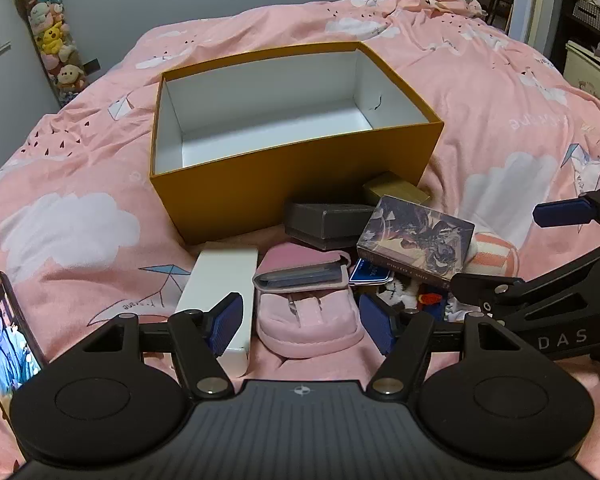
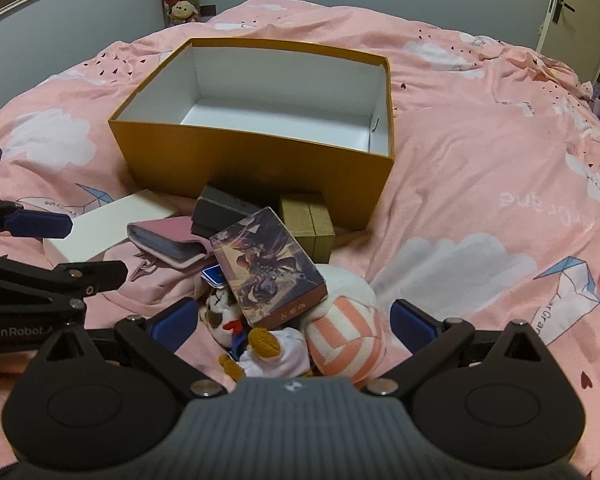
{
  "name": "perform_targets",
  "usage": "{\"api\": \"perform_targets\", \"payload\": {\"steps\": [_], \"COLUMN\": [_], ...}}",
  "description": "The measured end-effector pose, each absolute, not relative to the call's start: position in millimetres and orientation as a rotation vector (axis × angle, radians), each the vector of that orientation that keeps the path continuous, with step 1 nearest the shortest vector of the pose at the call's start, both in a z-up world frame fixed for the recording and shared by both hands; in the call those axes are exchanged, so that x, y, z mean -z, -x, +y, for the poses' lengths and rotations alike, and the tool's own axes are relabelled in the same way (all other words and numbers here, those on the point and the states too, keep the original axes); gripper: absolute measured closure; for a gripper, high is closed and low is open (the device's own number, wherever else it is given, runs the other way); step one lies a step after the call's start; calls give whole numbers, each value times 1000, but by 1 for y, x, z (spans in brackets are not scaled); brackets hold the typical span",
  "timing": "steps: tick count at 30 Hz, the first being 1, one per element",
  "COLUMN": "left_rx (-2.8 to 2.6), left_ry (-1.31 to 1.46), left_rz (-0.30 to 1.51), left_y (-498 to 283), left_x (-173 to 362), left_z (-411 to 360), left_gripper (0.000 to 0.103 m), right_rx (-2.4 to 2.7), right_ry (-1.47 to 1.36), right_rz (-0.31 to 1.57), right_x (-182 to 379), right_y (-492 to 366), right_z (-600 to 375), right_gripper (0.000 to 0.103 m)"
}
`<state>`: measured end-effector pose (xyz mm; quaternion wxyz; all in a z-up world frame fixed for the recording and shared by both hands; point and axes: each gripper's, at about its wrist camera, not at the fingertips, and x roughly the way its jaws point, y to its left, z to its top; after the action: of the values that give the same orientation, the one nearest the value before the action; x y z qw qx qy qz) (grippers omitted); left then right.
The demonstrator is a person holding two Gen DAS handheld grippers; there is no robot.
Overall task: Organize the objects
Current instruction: 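Grasp the white rectangular box with the left tool while the right tool grasps the gold box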
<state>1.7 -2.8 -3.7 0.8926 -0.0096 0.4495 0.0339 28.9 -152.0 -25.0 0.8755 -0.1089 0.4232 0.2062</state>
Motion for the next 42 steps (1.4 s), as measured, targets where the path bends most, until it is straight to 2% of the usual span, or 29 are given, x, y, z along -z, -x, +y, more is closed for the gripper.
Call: {"api": "perform_targets", "payload": {"steps": [19,35,38,40,42], "left_rx": [-99,-146,-180,-185,-197], "left_ry": [31,138,193,225,241], "left_rz": [1015,992,989,1004,1031], "left_y": [-6,-6,-6,-7,-11], "left_x": [8,-2,-8,-9,-6], "left_z": [-1,29,47,59,70], "left_gripper": [26,26,25,25,23], "right_rx": [-440,-447,-476,-509,-547], "right_ry": [222,217,203,211,218], "right_rz": [938,945,938,942,946], "right_x": [32,24,18,15,14], "right_y": [-34,-49,-59,-65,-70], "right_z": [-151,-155,-154,-148,-142], "right_gripper": [1,1,11,25,29]}}
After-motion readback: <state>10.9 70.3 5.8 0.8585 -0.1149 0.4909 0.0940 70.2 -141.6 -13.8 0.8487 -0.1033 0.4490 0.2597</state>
